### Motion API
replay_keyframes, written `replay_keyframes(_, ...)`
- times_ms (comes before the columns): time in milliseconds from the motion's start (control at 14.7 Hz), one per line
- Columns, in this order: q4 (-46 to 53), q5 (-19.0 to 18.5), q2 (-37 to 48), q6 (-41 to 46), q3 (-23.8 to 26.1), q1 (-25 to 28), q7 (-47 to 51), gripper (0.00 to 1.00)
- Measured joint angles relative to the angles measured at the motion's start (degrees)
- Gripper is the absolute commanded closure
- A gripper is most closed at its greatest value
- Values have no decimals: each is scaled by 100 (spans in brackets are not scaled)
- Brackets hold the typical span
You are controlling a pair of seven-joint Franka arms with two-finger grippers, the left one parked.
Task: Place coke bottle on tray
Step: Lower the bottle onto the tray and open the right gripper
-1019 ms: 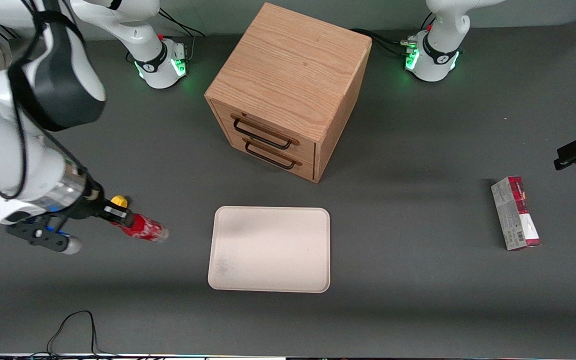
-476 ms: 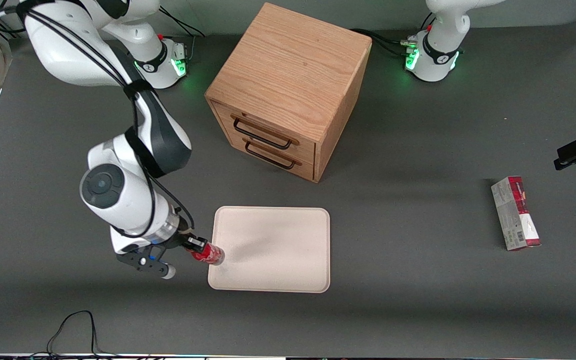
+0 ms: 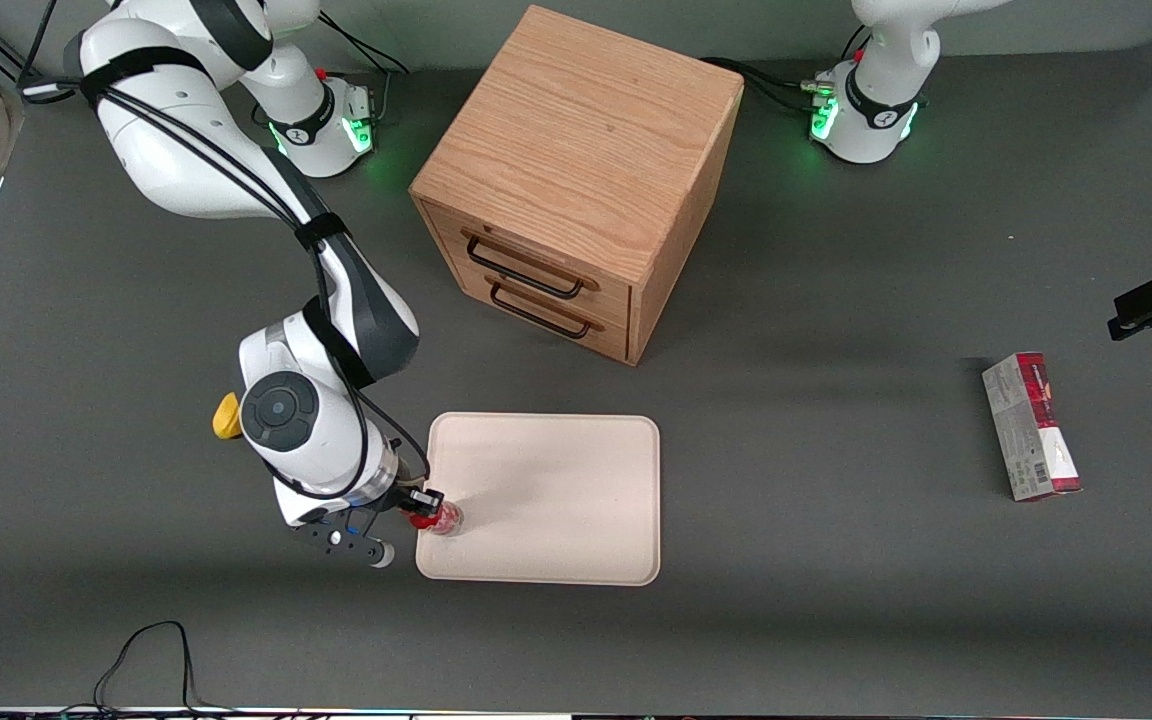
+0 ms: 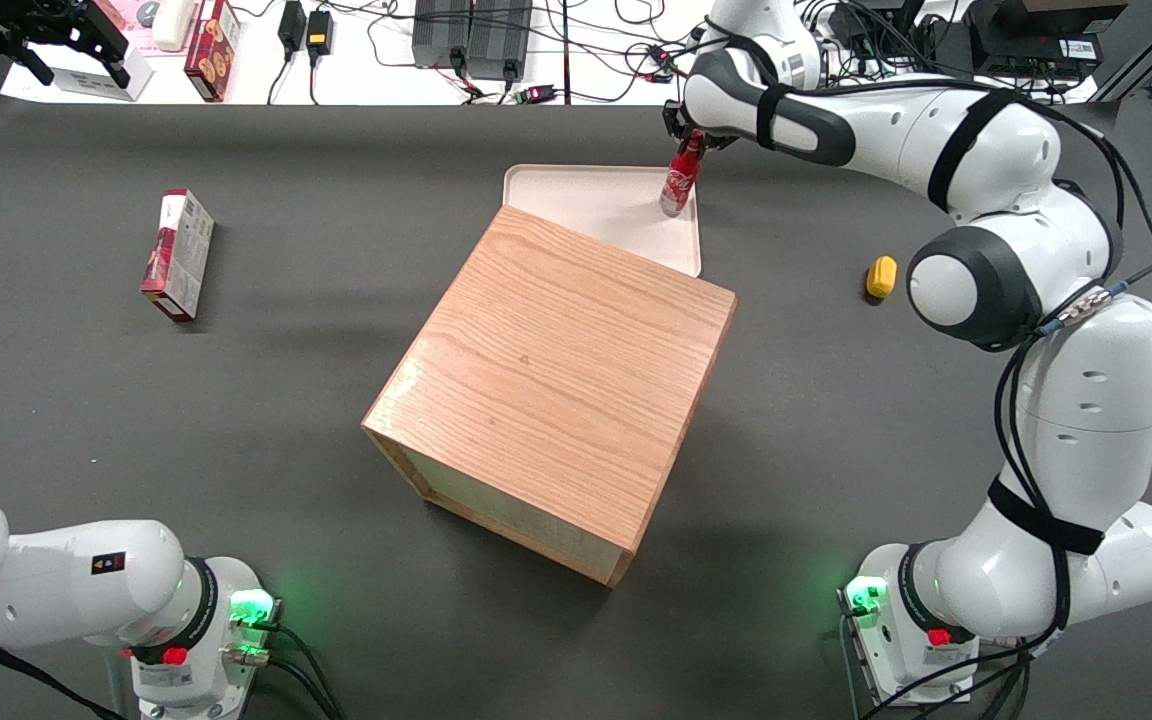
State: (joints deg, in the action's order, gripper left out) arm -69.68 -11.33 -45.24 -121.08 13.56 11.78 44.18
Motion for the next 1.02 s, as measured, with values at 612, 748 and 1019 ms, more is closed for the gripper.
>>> replay_keyframes(612,13,-9,14,-603,-47,-1,-1,0)
replay_keyframes(748,46,-13,232,-373,-127,-5,-88,0)
replay_keyframes(1019,-456,23,1417,700,-348,-51,-1135,0)
